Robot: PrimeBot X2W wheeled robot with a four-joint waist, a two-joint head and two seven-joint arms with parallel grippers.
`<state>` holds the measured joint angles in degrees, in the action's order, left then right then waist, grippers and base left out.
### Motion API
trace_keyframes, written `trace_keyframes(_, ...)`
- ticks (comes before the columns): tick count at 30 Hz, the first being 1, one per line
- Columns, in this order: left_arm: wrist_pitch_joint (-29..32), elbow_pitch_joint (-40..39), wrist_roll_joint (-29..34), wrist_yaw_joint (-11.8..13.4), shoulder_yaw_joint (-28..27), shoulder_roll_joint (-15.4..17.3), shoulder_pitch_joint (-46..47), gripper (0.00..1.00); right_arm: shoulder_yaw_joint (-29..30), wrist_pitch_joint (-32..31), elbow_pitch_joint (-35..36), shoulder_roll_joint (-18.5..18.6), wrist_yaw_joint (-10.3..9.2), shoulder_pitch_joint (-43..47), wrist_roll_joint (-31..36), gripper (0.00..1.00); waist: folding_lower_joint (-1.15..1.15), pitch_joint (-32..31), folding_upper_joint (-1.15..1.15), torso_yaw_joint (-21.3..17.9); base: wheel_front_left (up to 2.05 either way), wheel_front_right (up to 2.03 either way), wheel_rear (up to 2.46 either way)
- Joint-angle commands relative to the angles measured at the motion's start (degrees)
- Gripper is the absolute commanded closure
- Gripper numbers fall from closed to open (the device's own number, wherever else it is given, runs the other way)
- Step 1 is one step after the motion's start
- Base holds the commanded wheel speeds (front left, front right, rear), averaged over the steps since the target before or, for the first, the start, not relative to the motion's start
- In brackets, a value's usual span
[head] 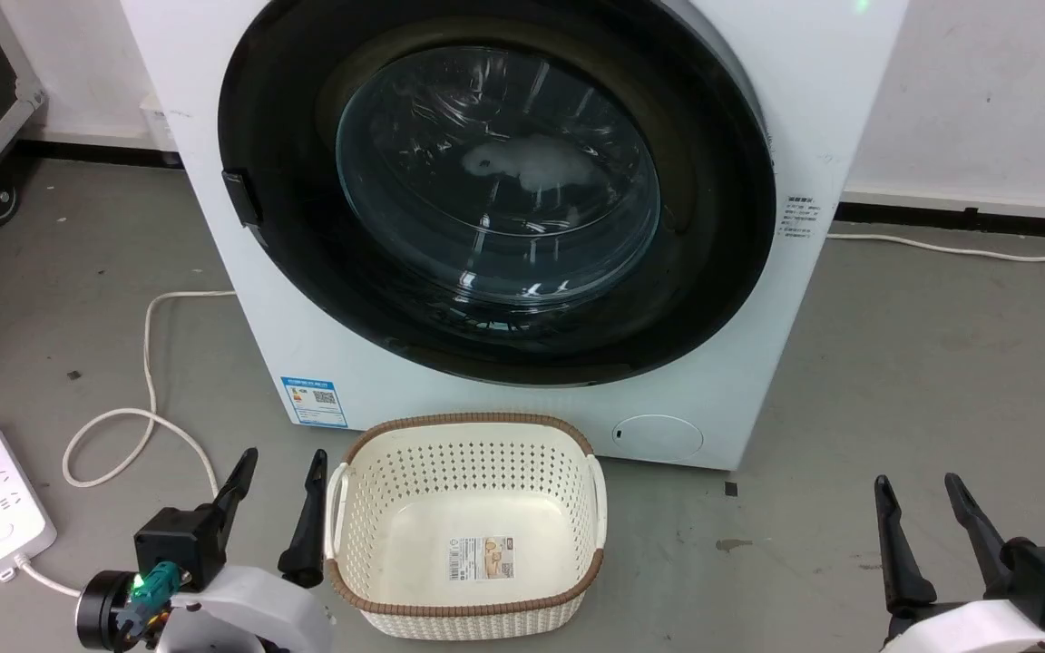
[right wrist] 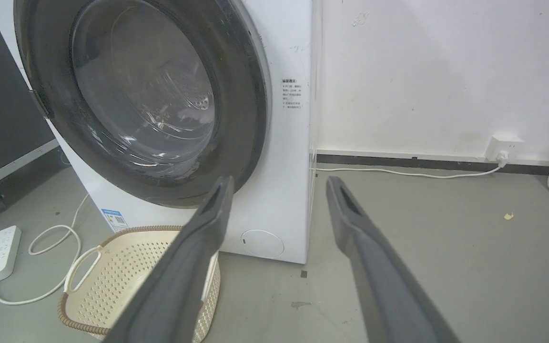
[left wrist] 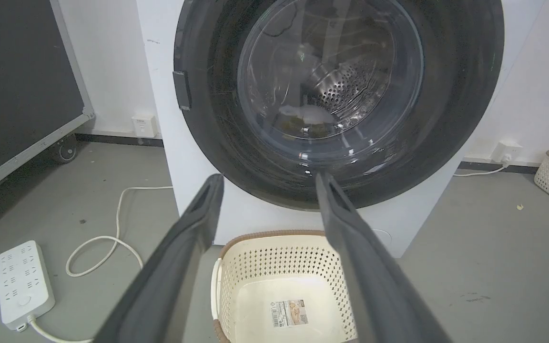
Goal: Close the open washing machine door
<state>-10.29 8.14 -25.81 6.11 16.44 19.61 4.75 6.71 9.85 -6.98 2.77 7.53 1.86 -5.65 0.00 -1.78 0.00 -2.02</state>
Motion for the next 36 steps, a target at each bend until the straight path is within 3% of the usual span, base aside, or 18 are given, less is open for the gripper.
trace_keyframes(1, 0.18, -0.1, 0.13, 0.29, 0.03, 0.27, 0.58, 0.0, -0.13, -0.01, 0.11, 0.1, -0.04, 0.72, -0.32, 0.0, 0.0, 0.05, 0.0, -0.04, 0.0, 0.0, 0.0)
trace_keyframes(21, -0.51, 0.08, -1.78, 0.96, -0.56, -0.19, 0.78, 0.0, -0.79, -0.29, -0.09, 0.1, -0.04, 0.44, -0.54, 0.0, 0.0, 0.5, 0.0, -0.16, 0.0, 0.0, 0.0)
trace_keyframes(22, -0.24, -0.03, -1.6, 0.81, -0.47, -0.3, 0.18, 1.0, -0.74, -0.19, -0.05, 0.0, 0.0, -0.03, -0.22, 1.0, 0.0, 0.53, 0.0, -0.16, 0.0, 0.0, 0.0)
trace_keyframes(36, 0.77, -0.81, 1.05, 0.14, -1.99, -1.91, -0.29, 1.0, -1.31, -1.12, 0.63, 0.01, 0.0, -0.21, 0.35, 1.0, 0.0, 0.65, 0.0, 0.05, 0.0, 0.0, 0.0)
